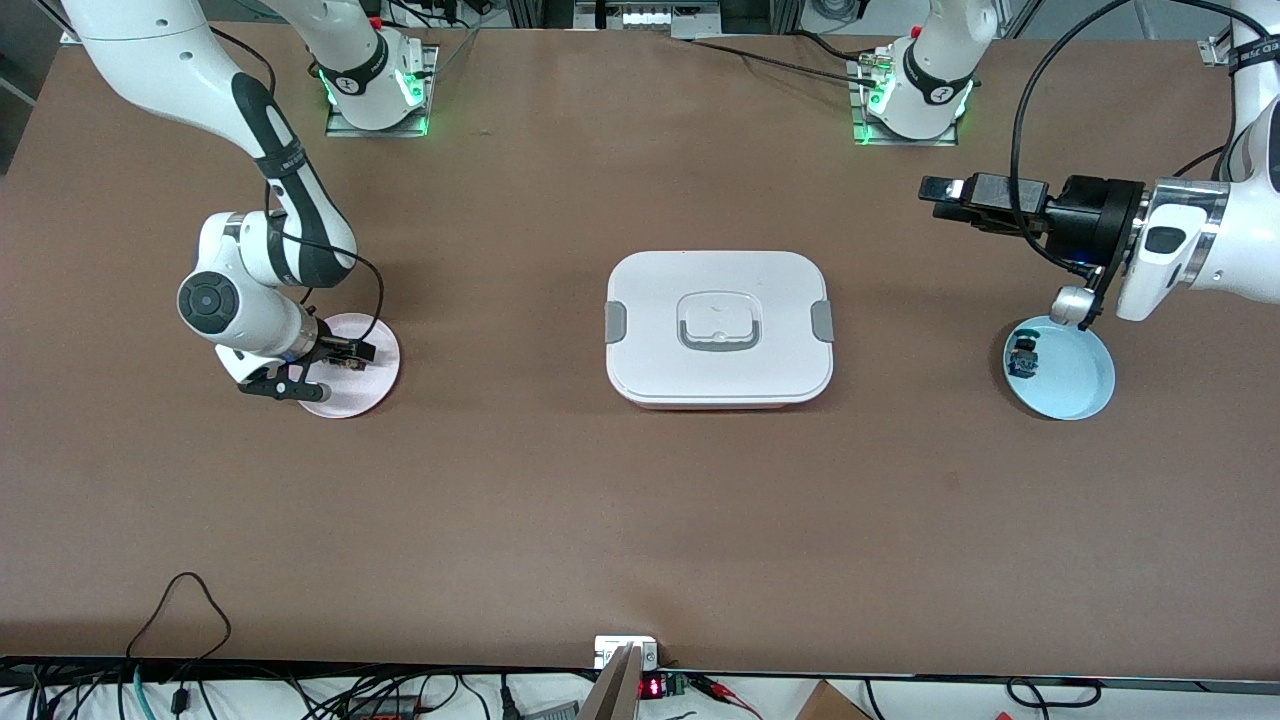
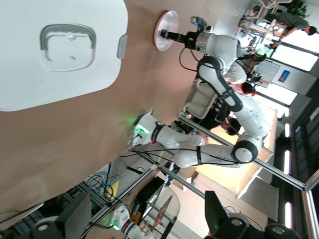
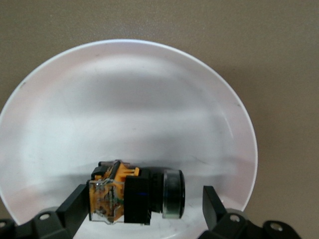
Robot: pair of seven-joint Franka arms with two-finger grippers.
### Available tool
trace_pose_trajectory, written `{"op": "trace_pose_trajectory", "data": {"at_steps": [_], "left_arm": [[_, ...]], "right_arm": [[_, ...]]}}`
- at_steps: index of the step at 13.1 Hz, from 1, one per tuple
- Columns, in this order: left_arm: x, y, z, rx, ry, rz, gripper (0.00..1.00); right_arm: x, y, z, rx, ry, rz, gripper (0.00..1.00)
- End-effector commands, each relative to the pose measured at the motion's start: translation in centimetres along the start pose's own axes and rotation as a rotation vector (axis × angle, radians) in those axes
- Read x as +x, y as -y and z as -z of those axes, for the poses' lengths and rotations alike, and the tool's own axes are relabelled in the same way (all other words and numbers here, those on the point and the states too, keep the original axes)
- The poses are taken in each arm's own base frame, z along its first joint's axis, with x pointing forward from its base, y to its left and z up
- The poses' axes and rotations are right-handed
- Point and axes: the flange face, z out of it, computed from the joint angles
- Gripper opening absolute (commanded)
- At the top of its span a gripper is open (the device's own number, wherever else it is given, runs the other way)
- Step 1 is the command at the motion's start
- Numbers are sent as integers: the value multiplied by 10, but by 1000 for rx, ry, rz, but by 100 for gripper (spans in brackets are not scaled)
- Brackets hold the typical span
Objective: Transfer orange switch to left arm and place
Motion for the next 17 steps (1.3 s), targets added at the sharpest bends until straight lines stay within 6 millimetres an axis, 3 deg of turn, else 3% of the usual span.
{"op": "trace_pose_trajectory", "data": {"at_steps": [1,3,5,6,9,12,14,17], "left_arm": [[-1,-5,1,-47,-2,-21,100],[-1,-5,0,-48,1,-20,100],[-1,-7,1,-57,0,-26,100],[-2,-9,1,-68,-1,-31,100],[-10,-8,3,-80,-18,-32,100],[-18,2,-8,-126,-26,-26,100],[-18,21,-22,-156,-41,-27,100],[-20,23,-27,-172,-42,-18,100]], "right_arm": [[0,-1,-4,9,-3,-10,100],[0,-1,-3,9,-4,-10,94],[0,-1,-3,8,-4,-1,78],[0,-1,-3,8,-3,5,49],[5,0,9,10,-21,11,22],[13,2,43,17,-56,15,16],[22,5,70,14,-33,19,15],[28,13,105,20,-36,30,15]]}}
